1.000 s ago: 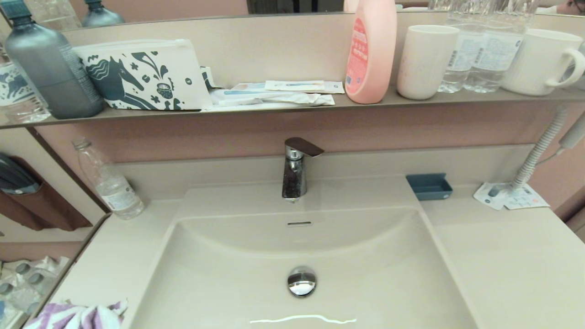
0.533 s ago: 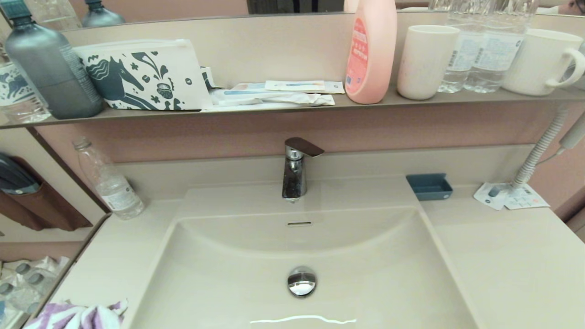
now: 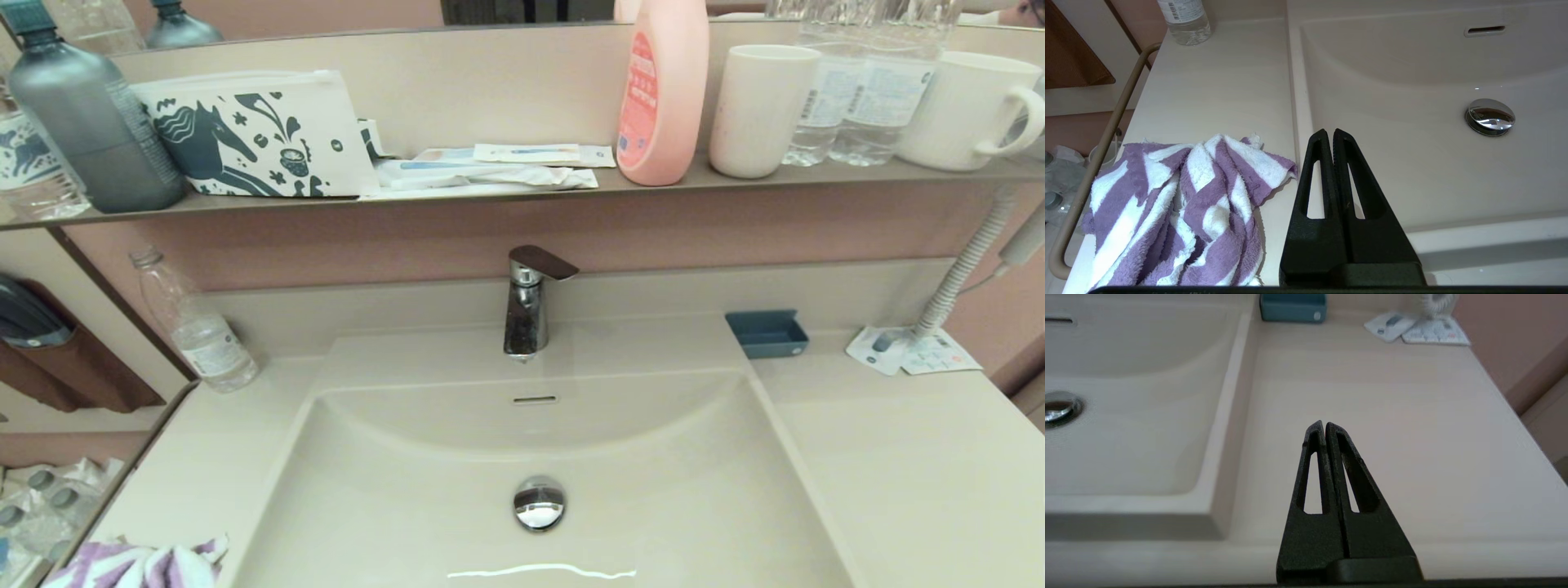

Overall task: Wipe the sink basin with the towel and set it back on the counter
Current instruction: Pick up the cloth

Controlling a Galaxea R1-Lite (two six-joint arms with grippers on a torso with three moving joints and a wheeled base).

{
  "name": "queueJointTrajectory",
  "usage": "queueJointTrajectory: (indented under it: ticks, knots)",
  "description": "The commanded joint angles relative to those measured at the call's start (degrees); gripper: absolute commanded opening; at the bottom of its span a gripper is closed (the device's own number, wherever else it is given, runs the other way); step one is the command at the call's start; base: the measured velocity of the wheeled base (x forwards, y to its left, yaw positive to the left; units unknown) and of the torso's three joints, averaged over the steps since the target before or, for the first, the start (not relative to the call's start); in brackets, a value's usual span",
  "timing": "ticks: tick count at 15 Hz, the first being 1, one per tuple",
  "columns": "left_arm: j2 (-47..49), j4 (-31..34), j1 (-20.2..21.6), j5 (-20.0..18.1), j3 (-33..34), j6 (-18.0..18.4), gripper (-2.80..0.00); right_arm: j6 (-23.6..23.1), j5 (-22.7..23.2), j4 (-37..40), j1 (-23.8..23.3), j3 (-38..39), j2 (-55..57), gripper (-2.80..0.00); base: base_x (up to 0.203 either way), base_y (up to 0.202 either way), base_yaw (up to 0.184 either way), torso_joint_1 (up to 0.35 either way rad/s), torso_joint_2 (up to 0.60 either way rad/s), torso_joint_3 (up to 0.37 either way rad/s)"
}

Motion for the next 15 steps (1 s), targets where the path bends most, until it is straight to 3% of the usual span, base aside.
queueJointTrajectory:
  ticks: [1, 15]
  knots:
    - [-0.02, 0.05, 0.01, 0.0, -0.02, 0.01, -2.8, 0.98, -0.05, -0.34, 0.0, 1.0, 0.02, -2.8, 0.0, 0.0, 0.0, 0.0, 0.0, 0.0]
    - [-0.02, 0.07, 0.01, 0.0, 0.05, 0.01, -2.8, 3.27, -0.51, -0.43, 0.0, 1.0, 0.02, -2.8, 0.0, 0.0, 0.0, 0.0, 0.0, 0.0]
